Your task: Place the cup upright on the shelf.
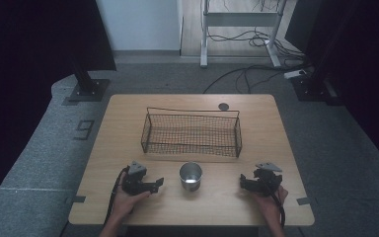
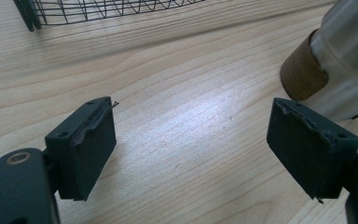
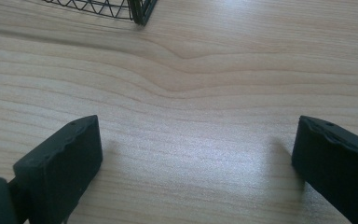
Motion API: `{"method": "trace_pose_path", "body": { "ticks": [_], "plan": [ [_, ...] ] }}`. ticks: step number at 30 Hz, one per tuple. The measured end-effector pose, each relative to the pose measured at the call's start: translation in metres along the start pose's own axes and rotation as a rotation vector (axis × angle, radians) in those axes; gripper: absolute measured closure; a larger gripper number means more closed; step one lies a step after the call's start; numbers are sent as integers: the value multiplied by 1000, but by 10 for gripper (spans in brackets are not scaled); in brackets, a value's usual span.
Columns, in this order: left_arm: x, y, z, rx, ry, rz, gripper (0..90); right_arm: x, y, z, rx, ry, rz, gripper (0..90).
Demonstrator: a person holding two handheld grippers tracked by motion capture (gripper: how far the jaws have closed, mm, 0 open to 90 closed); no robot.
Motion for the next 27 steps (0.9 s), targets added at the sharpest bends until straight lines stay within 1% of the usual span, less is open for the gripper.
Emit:
{"method": "trace_pose_path", "body": {
  "ticks": [7,8,9,13,17,18,19,23,27],
  "plan": [
    [2,1,1,2,2,11,161,0,0,0,0,0,0,15],
    [2,1,0,10,-15,15,161,0,0,0,0,0,0,15],
    [2,1,0,10,-15,15,161,0,0,0,0,0,0,15],
    [-1,1,-1,5,-7,6,161,0,0,0,0,0,0,15],
    [-5,-1,0,-7,12,-20,164,-1,0,0,-1,0,-2,23],
    [-5,-1,0,-7,12,-20,164,-1,1,0,-1,1,-1,24],
    [-7,-2,0,1,22,-36,164,-1,1,0,-1,2,-2,25],
    [-9,-2,2,4,33,-54,165,-1,0,0,-1,2,-2,26],
    [-8,-2,2,-5,27,-57,165,-1,0,-1,-4,-1,-3,27]
  ]
}}
Point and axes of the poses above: each handheld gripper's, and its own axes: x roughly forward along the jaws, y roughly out of its underside, z roughly to its left, the point moved 2 cm from there along x, roughly forward along the jaws, and after that the axes turned 3 degrees about z, right-handed, at the moved point
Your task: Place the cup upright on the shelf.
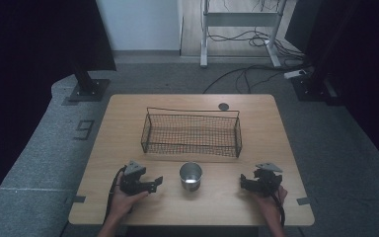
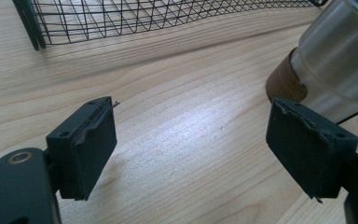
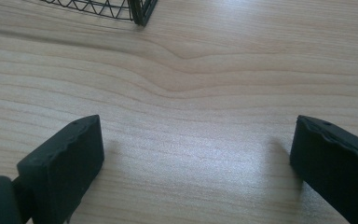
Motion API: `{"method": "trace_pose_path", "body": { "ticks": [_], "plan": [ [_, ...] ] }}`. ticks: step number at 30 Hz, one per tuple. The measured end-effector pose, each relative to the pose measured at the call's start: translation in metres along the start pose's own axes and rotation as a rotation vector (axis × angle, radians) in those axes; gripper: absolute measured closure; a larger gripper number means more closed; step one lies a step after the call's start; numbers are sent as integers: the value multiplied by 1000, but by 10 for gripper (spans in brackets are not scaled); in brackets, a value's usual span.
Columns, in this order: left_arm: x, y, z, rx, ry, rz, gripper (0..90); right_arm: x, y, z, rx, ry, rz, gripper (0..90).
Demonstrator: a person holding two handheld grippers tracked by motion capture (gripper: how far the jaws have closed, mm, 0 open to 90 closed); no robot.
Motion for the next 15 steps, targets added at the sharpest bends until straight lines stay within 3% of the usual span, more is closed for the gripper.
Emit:
{"method": "trace_pose_path", "body": {
  "ticks": [5,15],
  "plan": [
    [1,-1,1,-12,-14,11,167,0,0,0,-6,-6,0,29],
    [-9,-11,-6,-12,31,-30,168,0,0,0,-5,-2,-1,34]
  ]
}}
Point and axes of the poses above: each handheld gripper's, and its own axes: x roughly forward along the jaws, y roughly out of its underside, z roughly to its left, the point moved 2 cm from there along x, roughly forward along the jaws, and after that the axes turned 3 degrees about z, right-handed, at the moved point
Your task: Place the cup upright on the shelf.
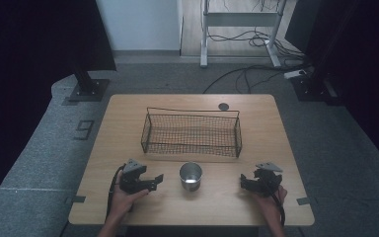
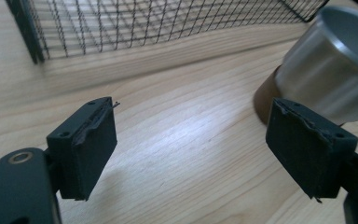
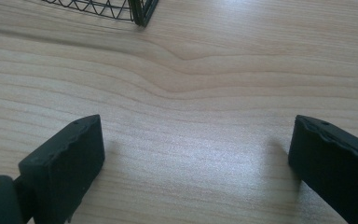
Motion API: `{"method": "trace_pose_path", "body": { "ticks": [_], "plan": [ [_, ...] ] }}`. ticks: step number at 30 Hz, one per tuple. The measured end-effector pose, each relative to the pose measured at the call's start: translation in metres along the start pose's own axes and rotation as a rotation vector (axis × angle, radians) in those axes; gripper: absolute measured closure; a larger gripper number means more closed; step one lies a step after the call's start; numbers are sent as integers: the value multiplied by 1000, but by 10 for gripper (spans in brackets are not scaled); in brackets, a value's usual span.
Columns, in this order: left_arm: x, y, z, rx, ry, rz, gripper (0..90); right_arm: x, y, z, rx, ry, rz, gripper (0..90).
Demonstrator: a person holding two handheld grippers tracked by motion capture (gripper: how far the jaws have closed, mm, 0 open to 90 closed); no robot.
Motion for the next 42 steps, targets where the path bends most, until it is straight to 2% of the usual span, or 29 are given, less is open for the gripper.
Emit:
{"method": "trace_pose_path", "body": {
  "ticks": [10,24,42],
  "plan": [
    [-6,-8,-11,30,10,-32,172,0,0,0,1,-1,0,37],
    [-7,-19,-30,64,30,-33,153,0,0,0,2,1,-1,39],
    [7,-27,-62,103,64,-17,126,-1,0,0,8,6,-4,49]
  ]
}}
Point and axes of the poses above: each handheld gripper's, and its own axes: x roughly forward along the jaws, y roughly out of its underside, z roughly to its left, the point moved 2 cm from there along x, roughly forward along the jaws, and after that the axes turned 3 degrees about z, right-handed, at the moved point
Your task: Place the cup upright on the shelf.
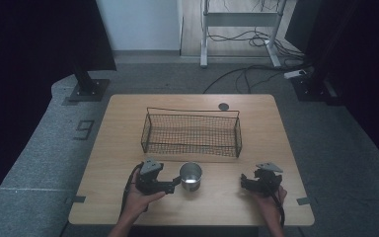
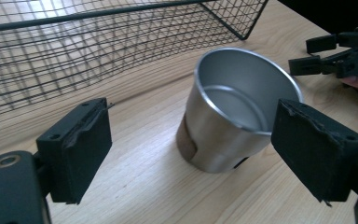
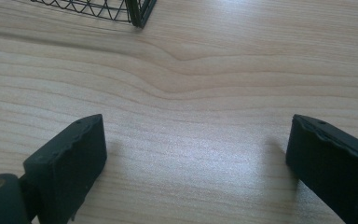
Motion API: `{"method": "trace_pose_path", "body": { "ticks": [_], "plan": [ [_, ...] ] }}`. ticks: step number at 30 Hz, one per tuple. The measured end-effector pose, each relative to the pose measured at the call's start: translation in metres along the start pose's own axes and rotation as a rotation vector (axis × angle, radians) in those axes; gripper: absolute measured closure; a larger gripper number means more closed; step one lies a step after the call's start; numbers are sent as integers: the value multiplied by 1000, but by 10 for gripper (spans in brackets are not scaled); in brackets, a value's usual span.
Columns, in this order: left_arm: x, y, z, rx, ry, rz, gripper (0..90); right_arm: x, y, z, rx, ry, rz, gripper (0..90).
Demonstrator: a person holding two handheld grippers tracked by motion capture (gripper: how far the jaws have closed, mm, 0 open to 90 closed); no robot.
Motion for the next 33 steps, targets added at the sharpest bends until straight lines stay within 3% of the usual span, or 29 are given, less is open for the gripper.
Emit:
{"method": "trace_pose_path", "body": {
  "ticks": [33],
  "plan": [
    [40,-10,-36,46,17,73,76,0,0,0,0,1,-1,51]
  ]
}}
Point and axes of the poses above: each handheld gripper's, and its own axes: x roughly forward along the jaws, y roughly out of its underside, z roughly to its left, the point moved 2 cm from there along x, roughly forward along the jaws, and after that the axes turned 3 degrees about z, right-handed, at the moved point
